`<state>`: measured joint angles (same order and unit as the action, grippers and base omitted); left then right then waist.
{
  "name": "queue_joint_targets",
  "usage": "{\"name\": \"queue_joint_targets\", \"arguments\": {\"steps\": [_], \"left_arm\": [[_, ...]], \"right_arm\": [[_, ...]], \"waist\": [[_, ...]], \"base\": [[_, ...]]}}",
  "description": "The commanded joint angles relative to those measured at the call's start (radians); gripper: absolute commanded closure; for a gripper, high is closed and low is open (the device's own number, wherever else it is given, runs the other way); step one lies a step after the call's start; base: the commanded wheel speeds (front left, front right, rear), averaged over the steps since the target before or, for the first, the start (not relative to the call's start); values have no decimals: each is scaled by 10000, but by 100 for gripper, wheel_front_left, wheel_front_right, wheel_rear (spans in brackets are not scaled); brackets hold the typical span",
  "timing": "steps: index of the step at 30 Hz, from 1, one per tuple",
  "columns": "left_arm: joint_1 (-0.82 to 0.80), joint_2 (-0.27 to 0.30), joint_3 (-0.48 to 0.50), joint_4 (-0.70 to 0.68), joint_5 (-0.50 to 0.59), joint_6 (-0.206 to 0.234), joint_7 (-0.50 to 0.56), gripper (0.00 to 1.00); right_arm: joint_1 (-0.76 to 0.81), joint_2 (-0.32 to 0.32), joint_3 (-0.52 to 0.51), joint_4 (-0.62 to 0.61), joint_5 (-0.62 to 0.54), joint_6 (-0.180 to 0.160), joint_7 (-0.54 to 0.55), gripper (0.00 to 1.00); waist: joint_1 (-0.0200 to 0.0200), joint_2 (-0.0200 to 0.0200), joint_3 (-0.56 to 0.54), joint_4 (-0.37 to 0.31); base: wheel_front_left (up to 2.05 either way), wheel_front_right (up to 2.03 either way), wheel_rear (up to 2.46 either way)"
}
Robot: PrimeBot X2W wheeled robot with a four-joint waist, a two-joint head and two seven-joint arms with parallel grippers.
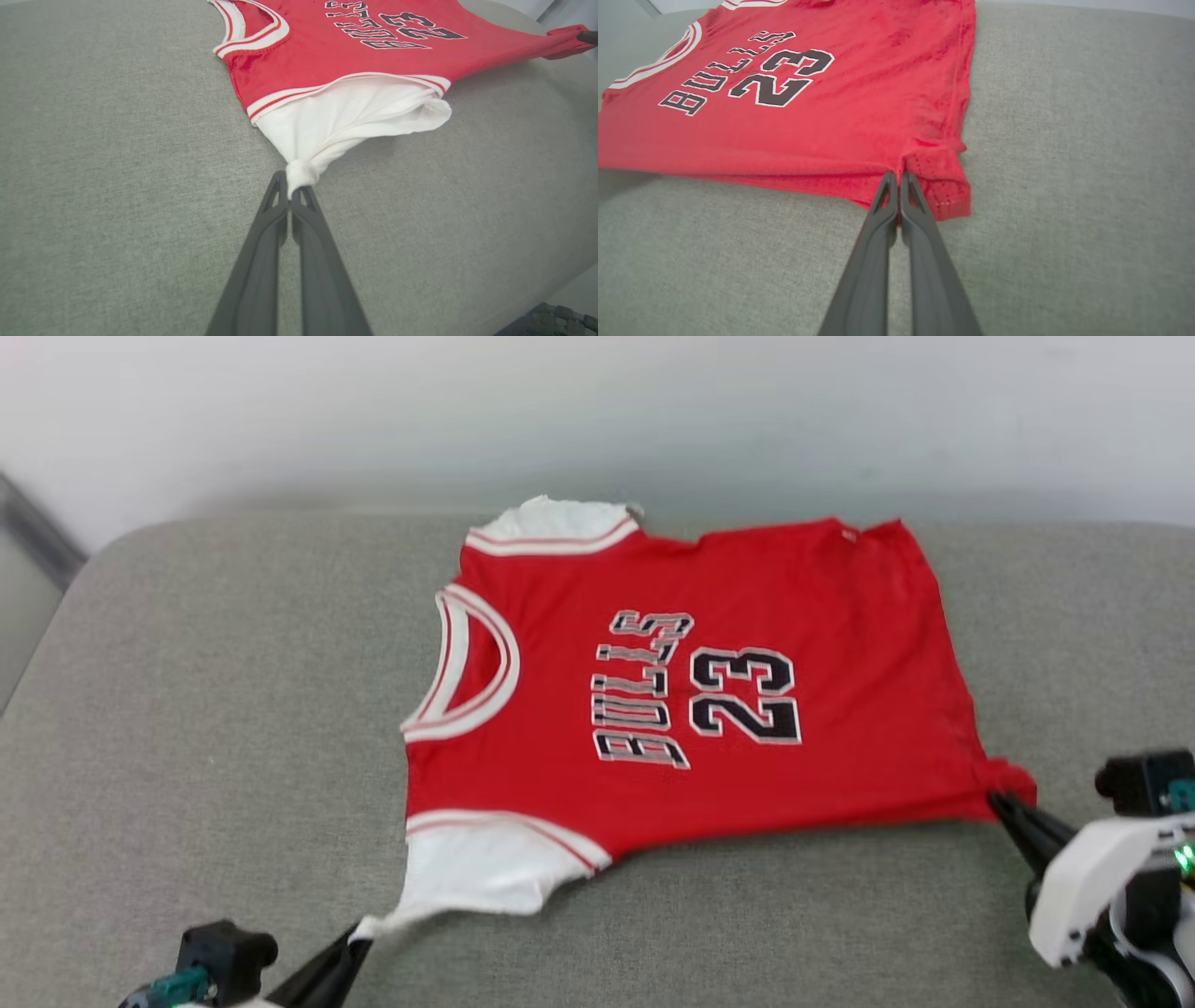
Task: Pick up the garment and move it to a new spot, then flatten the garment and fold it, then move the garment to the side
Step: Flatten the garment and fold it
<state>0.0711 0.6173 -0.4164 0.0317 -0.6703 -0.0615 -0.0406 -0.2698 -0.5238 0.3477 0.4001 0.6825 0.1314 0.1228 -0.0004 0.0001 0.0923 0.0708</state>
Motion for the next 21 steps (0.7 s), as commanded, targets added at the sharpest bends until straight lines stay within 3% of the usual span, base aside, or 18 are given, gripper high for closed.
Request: {"name": "queue_joint_targets", "arguments": {"steps": [1,13,21], "left_arm": [[137,106,36,-51,-66,49,49,100],[2316,1137,0,-1934,-1179,407,1592,100],[1771,1150,413,-2533,-878,570,1034,100]], "right_arm": [[218,-129,-92,-68,30,-15,29,100],[3567,-143,-1822,-2719,973,-15,2381,100],[4240,383,-2783,-4266,608,-13,3375,100]], "waist": [[4,-1,-138,-4],[4,-1,-412,-108],[4,-1,-154,-218]], "base": [[0,0,0],[0,0,0],[0,0,0]]}}
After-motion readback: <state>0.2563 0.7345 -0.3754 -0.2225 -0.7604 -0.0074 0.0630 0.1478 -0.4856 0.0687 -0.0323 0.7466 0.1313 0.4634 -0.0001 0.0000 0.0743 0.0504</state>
